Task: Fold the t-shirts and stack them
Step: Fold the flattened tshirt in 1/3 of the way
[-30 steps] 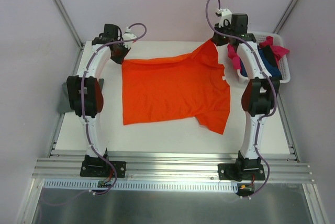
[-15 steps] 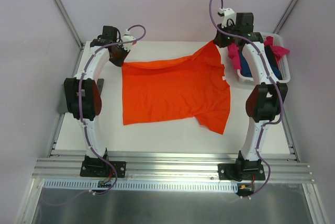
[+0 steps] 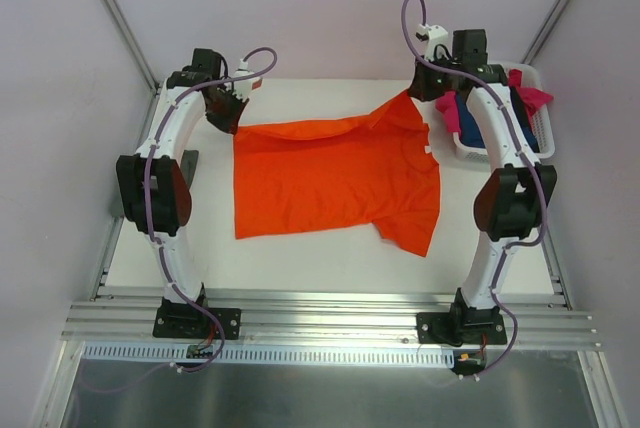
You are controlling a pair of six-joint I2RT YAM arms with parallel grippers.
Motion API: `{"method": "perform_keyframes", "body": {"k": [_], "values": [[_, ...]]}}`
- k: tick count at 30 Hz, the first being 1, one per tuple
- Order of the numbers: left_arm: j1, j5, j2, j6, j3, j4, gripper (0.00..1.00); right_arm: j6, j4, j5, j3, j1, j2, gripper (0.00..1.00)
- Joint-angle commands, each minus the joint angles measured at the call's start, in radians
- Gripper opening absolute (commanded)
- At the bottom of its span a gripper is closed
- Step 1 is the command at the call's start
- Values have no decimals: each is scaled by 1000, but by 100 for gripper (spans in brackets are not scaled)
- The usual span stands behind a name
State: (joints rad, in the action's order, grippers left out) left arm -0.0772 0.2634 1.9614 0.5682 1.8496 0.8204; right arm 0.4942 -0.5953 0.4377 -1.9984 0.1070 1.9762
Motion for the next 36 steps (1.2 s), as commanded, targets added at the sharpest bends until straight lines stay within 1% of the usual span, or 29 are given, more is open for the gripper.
{"method": "perform_keyframes", "body": {"k": [1, 10, 15, 24, 30, 36], "values": [[7, 53, -12, -1, 30, 82, 0, 36, -38, 42, 19, -7, -92, 0], [8, 85, 68, -13, 106, 207, 0, 69, -129, 76, 67, -18, -112, 0], [14, 109, 116, -31, 143, 267, 0, 118, -207, 87, 78, -23, -83, 0], [24, 119, 123, -51, 86, 276, 0, 165, -297, 121, 76, -29, -45, 0], [25, 122, 128, -68, 72, 276, 0, 191, -342, 145, 130, -30, -54, 0], [25, 145, 139, -105, 62, 279, 0, 227, -391, 148, 155, -30, -19, 0]]}}
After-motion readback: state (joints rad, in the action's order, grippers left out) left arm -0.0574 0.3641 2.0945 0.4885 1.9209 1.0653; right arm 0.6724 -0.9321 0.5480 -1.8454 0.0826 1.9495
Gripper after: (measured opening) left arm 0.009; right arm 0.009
